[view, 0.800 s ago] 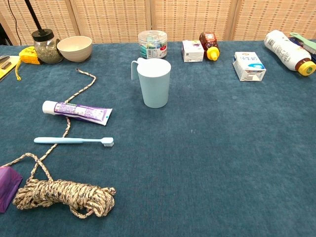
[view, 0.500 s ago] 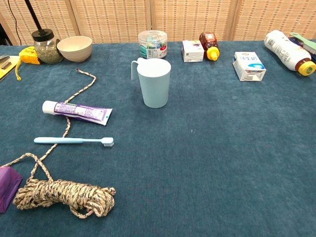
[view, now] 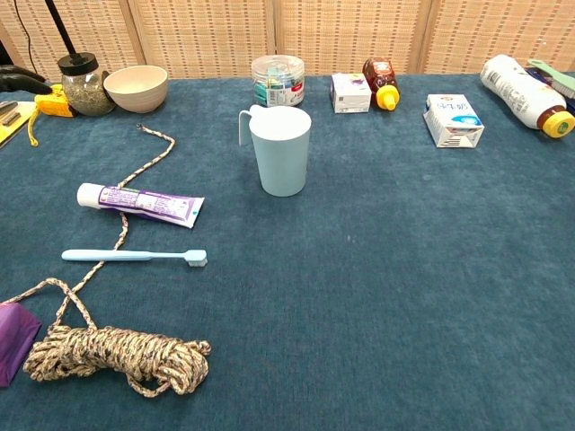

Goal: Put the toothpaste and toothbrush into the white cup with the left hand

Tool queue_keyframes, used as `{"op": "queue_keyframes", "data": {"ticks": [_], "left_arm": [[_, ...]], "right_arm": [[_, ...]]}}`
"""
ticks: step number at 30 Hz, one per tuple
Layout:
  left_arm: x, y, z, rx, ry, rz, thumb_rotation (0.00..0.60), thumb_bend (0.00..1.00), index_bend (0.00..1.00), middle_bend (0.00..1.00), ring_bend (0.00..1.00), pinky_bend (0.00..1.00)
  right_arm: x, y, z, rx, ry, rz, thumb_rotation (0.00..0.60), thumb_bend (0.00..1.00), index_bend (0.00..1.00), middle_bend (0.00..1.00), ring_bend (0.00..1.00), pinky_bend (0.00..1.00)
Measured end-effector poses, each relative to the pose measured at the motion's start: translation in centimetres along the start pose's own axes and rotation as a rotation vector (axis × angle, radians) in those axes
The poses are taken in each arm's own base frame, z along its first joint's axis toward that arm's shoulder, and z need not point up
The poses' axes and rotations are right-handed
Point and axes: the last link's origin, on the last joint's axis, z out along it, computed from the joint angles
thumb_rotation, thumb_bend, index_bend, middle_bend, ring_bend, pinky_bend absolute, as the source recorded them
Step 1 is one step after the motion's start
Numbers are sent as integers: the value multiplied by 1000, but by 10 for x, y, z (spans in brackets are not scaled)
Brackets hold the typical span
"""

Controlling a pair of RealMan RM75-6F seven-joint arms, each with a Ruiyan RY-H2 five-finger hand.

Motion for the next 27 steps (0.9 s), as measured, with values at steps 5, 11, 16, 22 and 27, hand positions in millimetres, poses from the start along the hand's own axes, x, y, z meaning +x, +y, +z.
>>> {"op": "queue_keyframes", "data": {"ticks": [5, 11, 16, 22, 27], "left_arm": [[-10, 23, 35, -35, -51, 22, 600, 146, 0, 0, 0, 0], [-21, 44, 64, -49, -94, 46, 600, 145, 0, 0, 0, 27], [-31, 59, 89, -47, -118, 68, 600, 146, 0, 0, 0, 84], [-46, 78, 115, -29, -138, 95, 600, 146, 63, 15, 8, 187], [-52, 91, 127, -19, -136, 112, 600, 147, 233, 170, 143, 328]], "right_arm": [[-1, 1, 2, -5, -2, 0, 600, 0, 0, 0, 0, 0], [-3, 2, 4, -8, -8, 3, 600, 0, 0, 0, 0, 0], [-4, 3, 6, -12, -17, 4, 600, 0, 0, 0, 0, 0], [-5, 4, 7, -16, -20, 7, 600, 0, 0, 0, 0, 0], [-5, 5, 8, -21, -23, 11, 600, 0, 0, 0, 0, 0]]}}
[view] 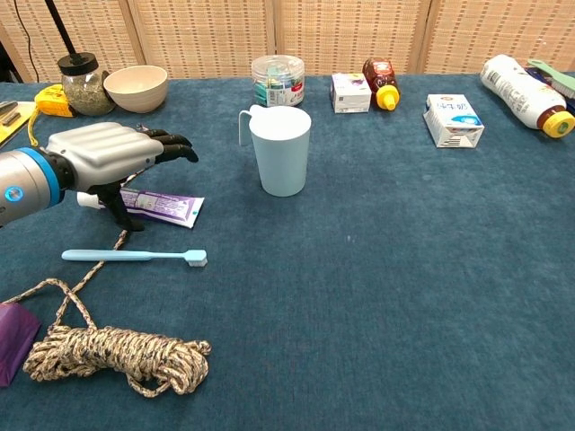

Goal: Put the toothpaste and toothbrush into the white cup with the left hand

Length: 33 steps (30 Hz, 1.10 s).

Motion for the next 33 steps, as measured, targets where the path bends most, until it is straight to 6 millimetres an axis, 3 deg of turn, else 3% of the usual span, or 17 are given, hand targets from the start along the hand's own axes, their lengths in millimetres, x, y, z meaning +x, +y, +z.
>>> {"op": "queue_keyframes", "data": {"ticks": [7, 13, 23, 33], "left_arm": [[-3, 10, 8, 26, 28, 68, 600, 192, 501, 405, 369, 440], [-7, 14, 9, 49, 33, 99, 600, 215, 590, 480, 448, 544], [8, 10, 1, 53, 85, 29, 600, 224, 618, 506, 474, 587], [57, -18, -36, 44, 225, -92, 600, 224, 641, 537, 478, 588]], "right_arm": [[-1, 1, 1, 0, -7, 9, 600, 0, 0, 0, 0, 0], [0, 1, 1, 6, -12, 14, 600, 0, 0, 0, 0, 0], [0, 0, 0, 10, -10, 17, 600, 0, 0, 0, 0, 0], [-2, -2, 0, 17, -18, 15, 600, 0, 0, 0, 0, 0]]}}
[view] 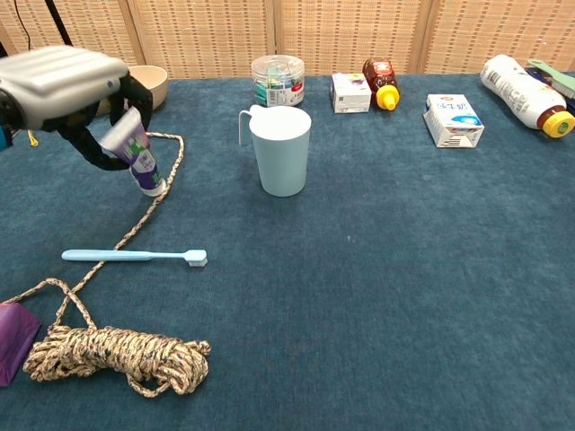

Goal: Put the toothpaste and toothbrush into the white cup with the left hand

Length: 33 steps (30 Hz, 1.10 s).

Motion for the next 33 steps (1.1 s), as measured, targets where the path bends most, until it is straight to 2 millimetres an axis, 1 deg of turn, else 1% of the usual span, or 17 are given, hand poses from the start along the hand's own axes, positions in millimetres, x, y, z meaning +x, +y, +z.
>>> {"op": "queue_keyframes", "data": {"ticks": [4, 7, 11, 15, 21, 25, 27, 29, 33], "left_arm": [[25, -9, -13, -2, 51, -49, 600, 225, 641, 537, 478, 588], [43, -12, -21, -10, 88, -90, 600, 225, 641, 537, 478, 588], [65, -11, -28, -32, 130, -143, 600, 225, 641, 537, 478, 588], [83, -5, -25, -61, 176, -177, 600, 225, 641, 537, 478, 588], [103, 10, -11, -101, 206, -232, 600, 224, 641, 537, 477, 588], [111, 24, 6, -116, 195, -282, 600, 225, 641, 537, 475, 587], [112, 32, 15, -122, 180, -306, 600, 225, 641, 537, 473, 587], [111, 45, 27, -134, 161, -330, 600, 224, 641, 537, 470, 588], [103, 67, 46, -138, 120, -353, 600, 225, 641, 537, 467, 588]], "right_arm": [[-1, -1, 0, 3, -3, -2, 600, 0, 0, 0, 0, 0], [-2, -2, 0, 6, -6, -4, 600, 0, 0, 0, 0, 0], [-2, -3, 1, 7, -9, -4, 600, 0, 0, 0, 0, 0], [-3, -3, 1, 9, -12, -5, 600, 0, 0, 0, 0, 0], [-4, -3, 2, 6, -13, -6, 600, 0, 0, 0, 0, 0], [-4, -2, 3, 1, -16, -6, 600, 0, 0, 0, 0, 0], [-4, -1, 3, -4, -16, -6, 600, 0, 0, 0, 0, 0], [-4, 1, 4, -9, -17, -7, 600, 0, 0, 0, 0, 0], [-4, 4, 5, -21, -19, -9, 600, 0, 0, 0, 0, 0]]}}
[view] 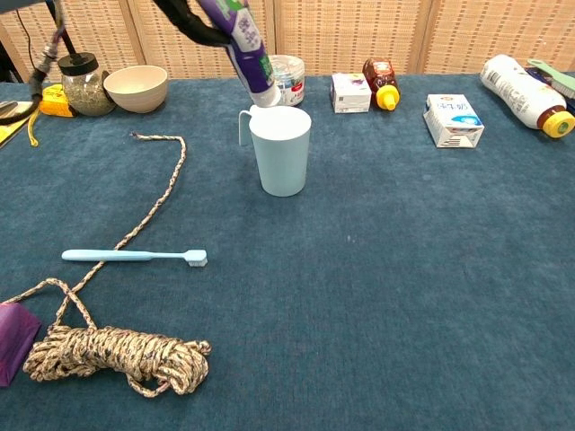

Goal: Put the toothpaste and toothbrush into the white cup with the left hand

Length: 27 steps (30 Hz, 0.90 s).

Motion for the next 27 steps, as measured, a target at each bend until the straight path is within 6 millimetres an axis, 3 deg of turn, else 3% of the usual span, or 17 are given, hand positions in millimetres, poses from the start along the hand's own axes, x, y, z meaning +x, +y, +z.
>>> {"op": "queue_keyframes", "data": {"ticks": [8, 27], "left_arm": [[-19, 9, 25, 25, -25, 3, 600, 225, 641, 537, 467, 588], [-53, -3, 44, 95, -85, 1, 600, 225, 611, 521, 435, 588]], "right_arm": [[-1, 2, 2, -10, -6, 2, 600, 0, 0, 0, 0, 0], [-5, 2, 5, -13, -29, 2, 600, 0, 0, 0, 0, 0]]}}
